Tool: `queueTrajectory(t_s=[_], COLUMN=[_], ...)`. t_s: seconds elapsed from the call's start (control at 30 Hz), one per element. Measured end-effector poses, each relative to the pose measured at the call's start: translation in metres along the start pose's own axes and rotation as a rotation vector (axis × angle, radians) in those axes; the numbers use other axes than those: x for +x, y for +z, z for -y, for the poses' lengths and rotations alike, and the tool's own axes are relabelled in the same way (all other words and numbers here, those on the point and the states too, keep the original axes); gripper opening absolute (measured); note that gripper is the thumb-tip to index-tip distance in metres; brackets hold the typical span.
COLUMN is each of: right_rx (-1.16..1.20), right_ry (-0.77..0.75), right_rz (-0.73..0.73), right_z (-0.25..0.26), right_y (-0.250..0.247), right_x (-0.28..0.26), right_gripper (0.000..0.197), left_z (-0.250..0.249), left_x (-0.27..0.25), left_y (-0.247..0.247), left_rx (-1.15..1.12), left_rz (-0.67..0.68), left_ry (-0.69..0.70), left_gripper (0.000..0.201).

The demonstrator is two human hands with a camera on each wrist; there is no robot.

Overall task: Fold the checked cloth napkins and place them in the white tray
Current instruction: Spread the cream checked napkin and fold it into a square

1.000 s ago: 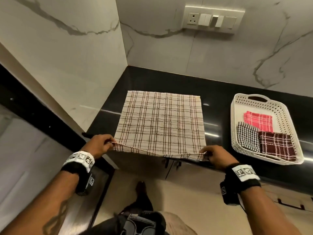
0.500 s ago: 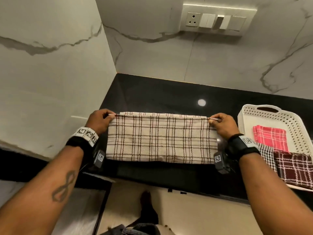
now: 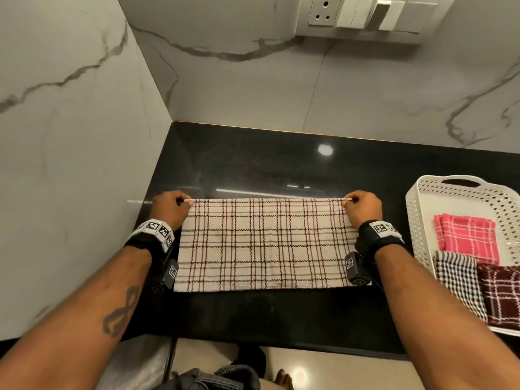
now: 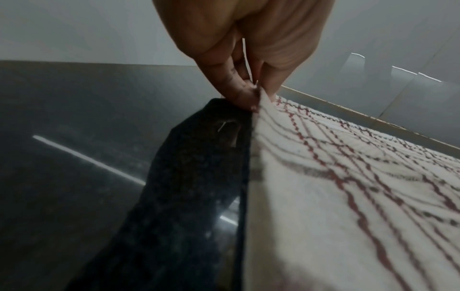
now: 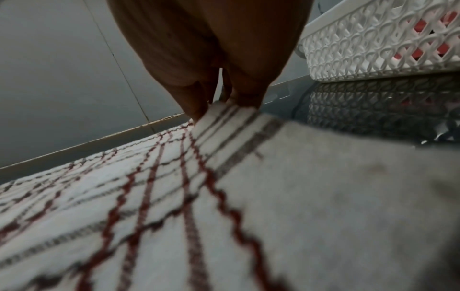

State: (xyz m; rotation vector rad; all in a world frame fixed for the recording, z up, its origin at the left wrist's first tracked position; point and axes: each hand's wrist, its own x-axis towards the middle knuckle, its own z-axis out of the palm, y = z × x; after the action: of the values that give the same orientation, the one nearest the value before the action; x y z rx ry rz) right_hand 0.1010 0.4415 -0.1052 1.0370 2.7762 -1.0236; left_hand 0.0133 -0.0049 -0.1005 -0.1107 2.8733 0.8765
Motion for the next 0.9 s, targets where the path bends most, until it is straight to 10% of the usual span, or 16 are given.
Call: queueTrajectory(t_s=[0.33,0.47,0.6,0.73,0.9], right_rx=[0.003,-0.459,-0.510,-0.530,-0.658], right_ry=[0.051,0.009,-0.259,-0.516,-0.519], right_rz=[0.034,0.027,0.104,0.491,0.591], right_z=[0.002,0.020,0.056,0.083,0.065], right_y=[-0.007,-0.006,0.015,0.072,0.087], right_x=[-0.003,-0.012,-0.049,-0.100,-0.101], right_gripper=[0.018,0.040,0.050,0.072,0.080], left_z=[0.001,-0.006,-0.042,-0.086,-0.069], left_x=[-0.002,-0.004,-0.026,-0.057,-0.062], left_y=[0.004,0.006,0.016,0.049,0.065], left_rx=[-0.015,0.065,0.340,0.438,0.642], left_rz=[0.003,0.019,-0.026,0.302,0.490], left_ry=[0.040,0.035,0.339,0.648,0.627], left_gripper=[0.009,0.026,0.035,0.056,0.068])
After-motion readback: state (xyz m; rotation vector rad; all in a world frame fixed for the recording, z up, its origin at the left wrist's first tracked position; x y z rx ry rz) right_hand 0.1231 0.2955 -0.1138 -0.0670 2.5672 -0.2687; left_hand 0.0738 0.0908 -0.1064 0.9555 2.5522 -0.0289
